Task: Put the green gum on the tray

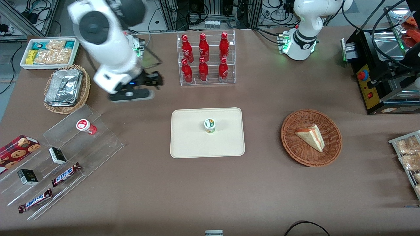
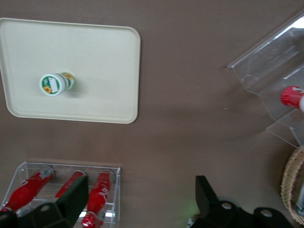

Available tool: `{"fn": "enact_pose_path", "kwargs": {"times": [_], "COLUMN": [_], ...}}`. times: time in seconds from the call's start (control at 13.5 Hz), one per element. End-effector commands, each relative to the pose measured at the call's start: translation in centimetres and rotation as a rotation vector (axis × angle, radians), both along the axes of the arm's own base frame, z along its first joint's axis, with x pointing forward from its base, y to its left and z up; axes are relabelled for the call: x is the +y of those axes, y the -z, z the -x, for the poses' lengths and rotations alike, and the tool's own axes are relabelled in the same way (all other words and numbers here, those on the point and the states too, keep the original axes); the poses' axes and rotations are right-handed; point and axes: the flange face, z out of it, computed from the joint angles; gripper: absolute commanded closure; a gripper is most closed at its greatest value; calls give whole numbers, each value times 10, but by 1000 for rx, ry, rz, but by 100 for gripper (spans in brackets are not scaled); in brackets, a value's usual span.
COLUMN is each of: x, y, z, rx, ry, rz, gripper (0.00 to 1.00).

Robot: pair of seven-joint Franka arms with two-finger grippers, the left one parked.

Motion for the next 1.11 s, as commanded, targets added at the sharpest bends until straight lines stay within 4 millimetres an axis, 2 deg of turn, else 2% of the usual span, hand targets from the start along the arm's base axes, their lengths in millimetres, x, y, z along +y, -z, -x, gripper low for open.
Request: {"fn": "enact_pose_path", "kwargs": {"times": [0.0,0.45,0.89,1.04], "x": [-52,-159,-248,-265], "y": [-9,-29,-40,-40], "z": [-2,-23,-34,-37], "rx": [38,49,19,17], "ry": [39,221,217,200], "rz": [-13,11,-9,-17], "gripper": [0,0,0,0]}}
